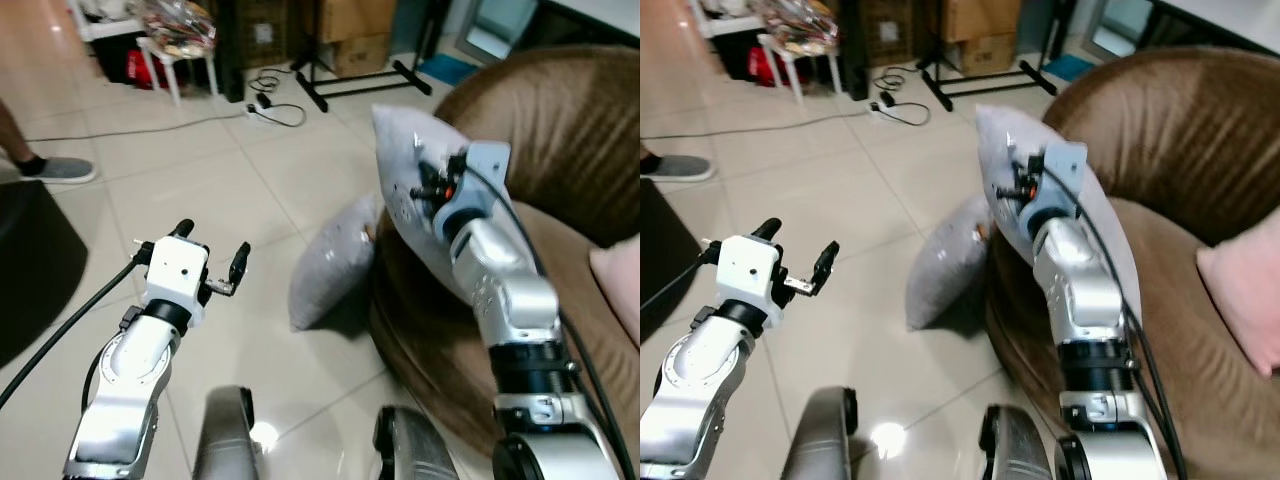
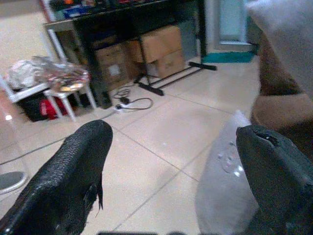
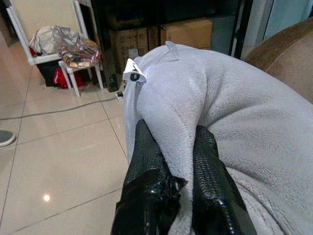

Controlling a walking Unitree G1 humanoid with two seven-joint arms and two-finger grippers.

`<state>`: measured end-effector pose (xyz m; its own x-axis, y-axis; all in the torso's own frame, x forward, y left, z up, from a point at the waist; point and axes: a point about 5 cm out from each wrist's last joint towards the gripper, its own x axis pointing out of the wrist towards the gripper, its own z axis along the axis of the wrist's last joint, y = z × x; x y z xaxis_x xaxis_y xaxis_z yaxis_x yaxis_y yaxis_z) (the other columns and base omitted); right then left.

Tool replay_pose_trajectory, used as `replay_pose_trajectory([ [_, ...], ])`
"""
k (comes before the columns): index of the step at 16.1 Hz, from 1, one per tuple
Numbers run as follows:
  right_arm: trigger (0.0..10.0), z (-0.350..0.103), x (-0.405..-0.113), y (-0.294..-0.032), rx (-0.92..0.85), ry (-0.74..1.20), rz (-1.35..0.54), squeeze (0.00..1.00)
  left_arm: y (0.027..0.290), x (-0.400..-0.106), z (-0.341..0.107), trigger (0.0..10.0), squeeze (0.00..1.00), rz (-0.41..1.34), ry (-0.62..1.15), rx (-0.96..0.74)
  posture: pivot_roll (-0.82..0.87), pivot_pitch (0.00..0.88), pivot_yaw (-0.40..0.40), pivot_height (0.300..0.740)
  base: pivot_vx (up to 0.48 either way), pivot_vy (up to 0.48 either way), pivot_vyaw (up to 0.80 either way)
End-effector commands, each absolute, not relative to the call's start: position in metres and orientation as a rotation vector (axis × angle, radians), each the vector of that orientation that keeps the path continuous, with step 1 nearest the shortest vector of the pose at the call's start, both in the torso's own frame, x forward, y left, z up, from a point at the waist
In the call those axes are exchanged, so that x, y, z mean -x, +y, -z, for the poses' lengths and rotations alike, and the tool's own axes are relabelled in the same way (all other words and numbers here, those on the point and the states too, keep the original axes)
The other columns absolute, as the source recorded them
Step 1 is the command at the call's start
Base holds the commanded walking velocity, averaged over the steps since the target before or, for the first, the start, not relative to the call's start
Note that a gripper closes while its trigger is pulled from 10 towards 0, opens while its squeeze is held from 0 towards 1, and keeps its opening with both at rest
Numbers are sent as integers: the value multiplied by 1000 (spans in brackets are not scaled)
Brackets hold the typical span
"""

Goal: Move the pillow to the sofa from floor

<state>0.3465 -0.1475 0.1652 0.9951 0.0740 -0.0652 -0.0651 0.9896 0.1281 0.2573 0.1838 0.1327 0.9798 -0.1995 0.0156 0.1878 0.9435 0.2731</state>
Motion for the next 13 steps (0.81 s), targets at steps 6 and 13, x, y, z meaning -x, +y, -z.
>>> replay_pose_trajectory([
  [6, 10000, -150, -332, -154, -94, 69, -47, 0, 185, -257, -124, 10000, 0, 153, -5, -316, 88, 0, -77, 720, 0, 0, 0],
  [13, 10000, -151, -328, -150, -122, 55, -52, 0, 189, -260, -127, 10000, 0, 94, -15, -297, 84, 0, -82, 740, 0, 0, 0],
])
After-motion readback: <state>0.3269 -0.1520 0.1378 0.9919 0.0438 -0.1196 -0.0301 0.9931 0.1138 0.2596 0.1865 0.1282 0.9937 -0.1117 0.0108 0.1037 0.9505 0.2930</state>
